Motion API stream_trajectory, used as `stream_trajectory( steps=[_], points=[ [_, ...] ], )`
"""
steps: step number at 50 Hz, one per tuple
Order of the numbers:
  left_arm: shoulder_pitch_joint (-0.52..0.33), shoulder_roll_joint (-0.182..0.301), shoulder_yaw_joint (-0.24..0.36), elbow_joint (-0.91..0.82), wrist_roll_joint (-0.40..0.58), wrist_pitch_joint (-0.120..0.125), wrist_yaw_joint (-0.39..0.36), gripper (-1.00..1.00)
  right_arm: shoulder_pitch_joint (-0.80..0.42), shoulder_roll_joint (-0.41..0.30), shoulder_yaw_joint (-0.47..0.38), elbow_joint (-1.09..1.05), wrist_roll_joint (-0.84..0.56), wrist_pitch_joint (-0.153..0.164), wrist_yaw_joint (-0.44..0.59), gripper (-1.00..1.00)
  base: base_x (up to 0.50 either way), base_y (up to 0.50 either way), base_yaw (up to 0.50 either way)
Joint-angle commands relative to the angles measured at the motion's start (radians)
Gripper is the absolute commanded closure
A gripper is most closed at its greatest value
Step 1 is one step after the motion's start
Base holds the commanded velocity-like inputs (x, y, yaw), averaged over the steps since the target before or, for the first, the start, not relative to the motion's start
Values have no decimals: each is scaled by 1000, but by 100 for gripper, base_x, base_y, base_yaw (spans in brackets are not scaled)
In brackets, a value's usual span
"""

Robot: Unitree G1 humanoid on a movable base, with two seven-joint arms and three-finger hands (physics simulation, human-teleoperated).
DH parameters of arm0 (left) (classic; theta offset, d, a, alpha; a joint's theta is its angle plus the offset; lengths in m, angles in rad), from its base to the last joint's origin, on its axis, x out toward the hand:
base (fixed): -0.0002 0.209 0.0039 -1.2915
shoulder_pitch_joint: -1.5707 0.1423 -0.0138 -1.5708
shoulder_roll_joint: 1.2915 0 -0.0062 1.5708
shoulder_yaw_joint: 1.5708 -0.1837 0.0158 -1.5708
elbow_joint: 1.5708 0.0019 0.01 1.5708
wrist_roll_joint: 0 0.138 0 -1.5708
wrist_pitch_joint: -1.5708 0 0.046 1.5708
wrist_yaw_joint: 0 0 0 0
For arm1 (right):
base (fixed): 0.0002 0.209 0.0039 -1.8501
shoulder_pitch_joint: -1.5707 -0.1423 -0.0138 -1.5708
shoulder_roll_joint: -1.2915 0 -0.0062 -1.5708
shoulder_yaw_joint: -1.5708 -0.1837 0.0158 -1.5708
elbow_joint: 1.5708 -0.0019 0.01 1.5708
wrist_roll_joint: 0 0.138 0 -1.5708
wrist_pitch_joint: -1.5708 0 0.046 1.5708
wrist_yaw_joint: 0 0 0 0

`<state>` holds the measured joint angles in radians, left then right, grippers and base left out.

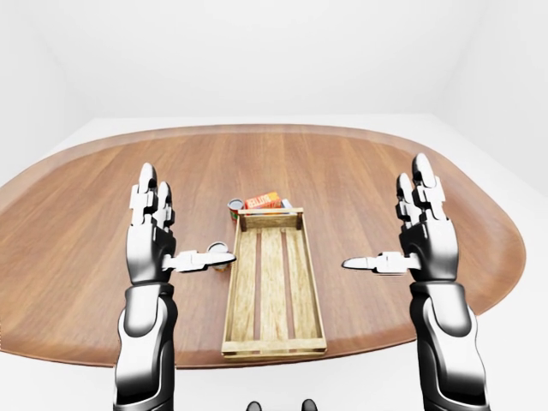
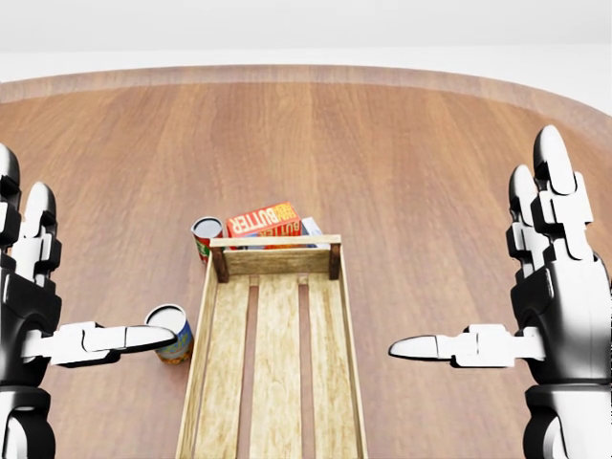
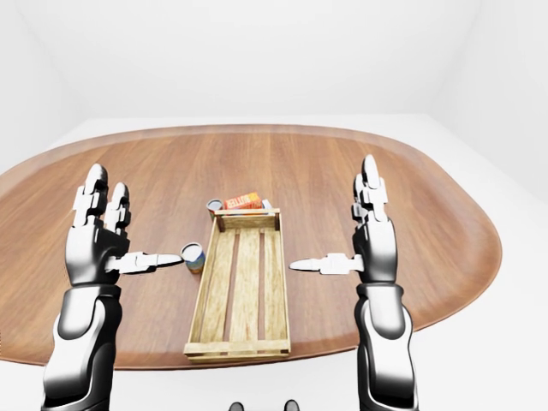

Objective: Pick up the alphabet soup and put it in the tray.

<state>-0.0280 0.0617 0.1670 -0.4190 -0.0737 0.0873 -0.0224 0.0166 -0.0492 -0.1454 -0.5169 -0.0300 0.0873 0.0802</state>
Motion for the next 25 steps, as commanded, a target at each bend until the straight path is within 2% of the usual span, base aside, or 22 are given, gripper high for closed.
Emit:
stream_trajectory(
  steps=[1,25],
  points=[
    [1,3,8,2,-6,0,0,-100,-2,2,13,5,-8,0,-1,-100,50,0,0],
    [-2,11,19,-15,-6,0,-11,-100,0,4,12,0,7,0,3,-100,50,1,0]
  ],
)
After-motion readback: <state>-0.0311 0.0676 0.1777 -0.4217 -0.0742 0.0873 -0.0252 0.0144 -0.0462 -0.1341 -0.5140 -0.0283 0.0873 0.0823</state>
